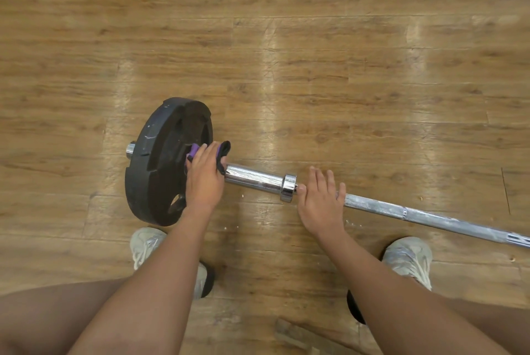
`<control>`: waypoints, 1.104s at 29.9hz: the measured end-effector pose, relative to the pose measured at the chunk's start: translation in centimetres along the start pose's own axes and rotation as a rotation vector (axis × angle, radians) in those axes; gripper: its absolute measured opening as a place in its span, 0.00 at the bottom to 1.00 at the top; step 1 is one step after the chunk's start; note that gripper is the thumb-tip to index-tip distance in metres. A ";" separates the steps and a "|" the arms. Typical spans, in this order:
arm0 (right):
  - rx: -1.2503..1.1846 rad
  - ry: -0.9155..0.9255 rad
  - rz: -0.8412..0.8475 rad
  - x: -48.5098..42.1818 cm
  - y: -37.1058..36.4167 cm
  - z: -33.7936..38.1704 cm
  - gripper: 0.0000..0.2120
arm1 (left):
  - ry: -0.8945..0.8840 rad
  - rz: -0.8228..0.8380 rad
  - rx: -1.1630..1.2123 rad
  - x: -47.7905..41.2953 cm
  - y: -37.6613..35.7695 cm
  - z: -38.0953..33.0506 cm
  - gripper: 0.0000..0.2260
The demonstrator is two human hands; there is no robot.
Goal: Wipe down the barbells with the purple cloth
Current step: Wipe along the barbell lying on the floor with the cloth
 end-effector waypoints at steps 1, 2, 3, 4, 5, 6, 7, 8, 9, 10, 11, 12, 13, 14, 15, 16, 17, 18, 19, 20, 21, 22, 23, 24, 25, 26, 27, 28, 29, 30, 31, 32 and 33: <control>0.001 -0.003 0.000 0.2 -0.1 0.0 0.28 | -0.001 -0.005 0.004 0.4 0.0 -0.1 0.21; 0.003 -0.004 -0.009 0.4 -0.2 0.0 0.29 | -0.013 -0.008 0.003 0.9 -0.2 -0.4 0.20; 0.004 -0.005 -0.030 0.6 -0.2 0.1 0.30 | -0.035 -0.004 0.000 1.6 -0.6 -0.8 0.20; 0.003 -0.005 -0.053 0.8 -0.2 0.1 0.32 | -0.061 0.007 0.002 2.5 -1.3 -1.4 0.20; 0.001 -0.005 -0.071 0.9 -0.1 0.1 0.33 | -0.087 0.021 0.006 3.4 -2.0 -2.0 0.21; 0.002 -0.003 -0.080 1.0 -0.2 0.2 0.33 | -0.119 0.032 0.010 4.3 -2.8 -2.6 0.21; 0.004 -0.002 -0.080 1.0 -0.3 0.2 0.34 | -0.155 0.039 0.012 5.2 -3.5 -3.2 0.22; 0.002 -0.002 -0.077 0.9 -0.4 0.2 0.34 | -0.189 0.039 0.009 5.9 -4.1 -3.8 0.23; -0.002 0.001 -0.075 0.9 -0.4 0.2 0.34 | -0.211 0.035 0.004 6.5 -4.6 -4.1 0.23; -0.004 0.003 -0.075 0.8 -0.3 0.2 0.35 | -0.221 0.032 -0.005 6.7 -4.9 -4.2 0.24; -0.003 0.005 -0.077 0.8 -0.2 0.2 0.35 | -0.227 0.032 -0.018 6.7 -4.9 -4.2 0.24; -0.003 0.005 -0.079 0.7 -0.2 0.2 0.35 | -0.238 0.037 -0.036 6.5 -4.9 -4.2 0.23; -0.003 0.004 -0.079 0.6 -0.1 0.2 0.35 | -0.250 0.043 -0.054 6.0 -4.8 -4.2 0.23; -0.004 0.002 -0.072 0.5 0.0 0.2 0.34 | -0.251 0.045 -0.067 5.4 -4.5 -4.2 0.22; -0.002 -0.001 -0.063 0.2 0.1 0.2 0.33 | -0.236 0.043 -0.074 4.5 -4.2 -4.2 0.22; 0.001 -0.005 -0.055 0.0 0.1 0.2 0.31 | -0.208 0.038 -0.078 3.6 -4.0 -4.1 0.21; 0.002 -0.009 -0.053 -0.2 0.2 0.1 0.29 | -0.178 0.035 -0.082 2.9 -3.9 -4.3 0.21; 0.003 -0.011 -0.056 -0.4 0.3 0.1 0.28 | -0.166 0.034 -0.095 2.4 -4.0 -4.6 0.20; 0.003 -0.012 -0.061 -0.5 0.5 0.2 0.28 | -0.184 0.039 -0.113 2.4 -4.3 -5.4 0.20; 0.004 -0.012 -0.065 -0.7 0.6 0.2 0.28 | -0.232 0.051 -0.128 2.6 -4.8 -6.5 0.20; 0.006 -0.011 -0.069 -0.9 0.7 0.2 0.28 | -0.288 0.069 -0.139 3.1 -5.5 -7.6 0.20; 0.007 -0.011 -0.071 -1.1 0.8 0.2 0.29 | -0.327 0.090 -0.144 3.5 -6.2 -8.3 0.20; 0.007 -0.009 -0.068 -1.3 0.9 0.2 0.29 | -0.334 0.110 -0.143 3.7 -6.8 -8.6 0.21; 0.006 -0.007 -0.061 -1.6 1.0 0.2 0.31 | -0.323 0.119 -0.137 3.6 -7.1 -8.5 0.21; 0.005 -0.004 -0.053 -1.9 1.2 0.2 0.31 | -0.316 0.117 -0.133 3.3 -7.1 -8.3 0.22; 0.005 0.000 -0.047 -2.1 1.2 0.2 0.31 | -0.312 0.104 -0.132 3.0 -6.9 -8.1 0.22; 0.006 0.002 -0.042 -2.3 1.3 0.1 0.29 | -0.297 0.085 -0.131 2.7 -6.4 -7.7 0.22; 0.006 0.004 -0.040 -2.5 1.4 0.1 0.29 | -0.261 0.058 -0.127 2.2 -5.8 -7.1 0.21; 0.006 0.006 -0.040 -2.7 1.5 0.1 0.28 | -0.212 0.034 -0.125 1.8 -5.1 -6.3 0.21; 0.005 0.006 -0.044 -2.9 1.5 0.1 0.28 | -0.169 0.017 -0.130 1.4 -4.5 -5.7 0.21; 0.004 0.006 -0.047 -3.1 1.6 0.1 0.28 | -0.137 0.009 -0.135 1.1 -4.2 -5.2 0.22; 0.006 0.007 -0.050 -3.2 1.7 0.1 0.28 | -0.118 0.008 -0.135 1.0 -4.2 -5.1 0.22; 0.010 0.008 -0.054 -3.4 1.8 0.1 0.28 | -0.113 0.013 -0.130 1.1 -4.3 -5.3 0.22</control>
Point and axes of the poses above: each hand's wrist, its own x-axis away from the middle knuckle, its own y-axis out of the back of the hand, z = x × y, the point moved 9 cm from there along -x, towards the middle knuckle, and after that the axes turned 5 degrees about x, right-handed, at the moved point
